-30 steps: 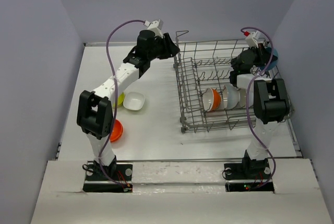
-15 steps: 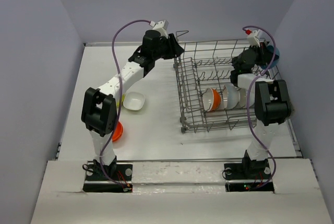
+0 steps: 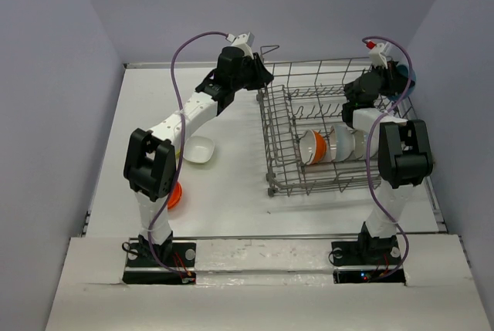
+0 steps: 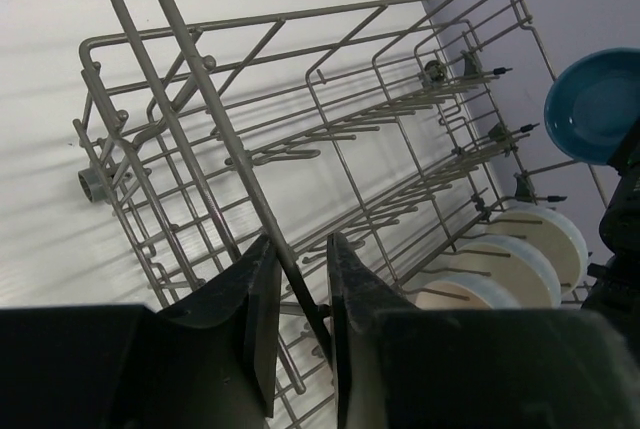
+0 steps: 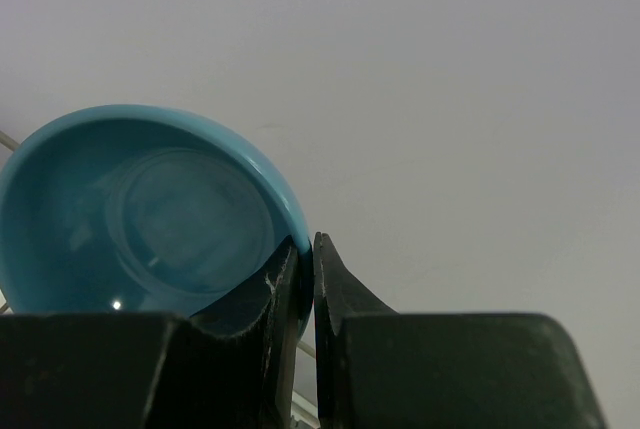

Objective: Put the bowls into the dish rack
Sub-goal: Insert the bowl into the dish rack, then move the dish rack to the center of the board.

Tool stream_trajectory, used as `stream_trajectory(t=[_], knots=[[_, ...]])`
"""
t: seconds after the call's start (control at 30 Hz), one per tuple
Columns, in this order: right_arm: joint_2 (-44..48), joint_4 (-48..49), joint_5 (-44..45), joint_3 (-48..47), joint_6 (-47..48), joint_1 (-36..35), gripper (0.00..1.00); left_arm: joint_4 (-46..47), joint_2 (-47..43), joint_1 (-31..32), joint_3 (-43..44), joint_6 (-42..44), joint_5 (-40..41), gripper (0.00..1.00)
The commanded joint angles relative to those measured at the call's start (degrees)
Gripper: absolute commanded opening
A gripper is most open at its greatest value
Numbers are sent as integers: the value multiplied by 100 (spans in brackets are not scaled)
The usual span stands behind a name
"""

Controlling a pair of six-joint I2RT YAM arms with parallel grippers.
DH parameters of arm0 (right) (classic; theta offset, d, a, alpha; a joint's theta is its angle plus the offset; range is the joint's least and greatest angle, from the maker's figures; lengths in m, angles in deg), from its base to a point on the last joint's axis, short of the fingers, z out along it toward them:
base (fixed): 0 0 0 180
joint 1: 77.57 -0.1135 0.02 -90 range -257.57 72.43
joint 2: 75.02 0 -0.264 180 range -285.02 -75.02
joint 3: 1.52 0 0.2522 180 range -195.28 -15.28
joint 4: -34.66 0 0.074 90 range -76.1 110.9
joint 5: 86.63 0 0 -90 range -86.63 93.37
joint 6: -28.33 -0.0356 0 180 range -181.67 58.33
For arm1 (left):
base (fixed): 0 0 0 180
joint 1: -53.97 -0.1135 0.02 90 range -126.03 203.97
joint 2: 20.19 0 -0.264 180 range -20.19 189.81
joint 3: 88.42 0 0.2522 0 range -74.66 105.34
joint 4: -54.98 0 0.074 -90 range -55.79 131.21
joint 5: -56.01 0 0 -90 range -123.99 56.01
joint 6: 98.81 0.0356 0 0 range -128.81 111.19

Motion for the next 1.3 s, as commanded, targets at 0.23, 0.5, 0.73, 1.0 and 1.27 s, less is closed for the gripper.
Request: stream_trajectory(t=[0.23, 0.5, 0.73, 1.0, 1.27], knots=[[193, 507, 44, -168, -241, 43, 1, 139, -303, 15, -45, 247, 130, 0], [158, 454, 35, -177, -241, 43, 1, 166, -883, 15, -318, 370, 289, 0], [123, 419, 0, -106, -249, -80, 1, 157, -1358, 6, -512, 485, 438, 0], [-158, 761, -272, 26, 259, -475, 1, 104, -1271, -3, -459, 485, 324, 0], [-773, 1595, -545, -185, 1200, -722, 1, 69, -1262, -3, -450, 537, 271, 0]])
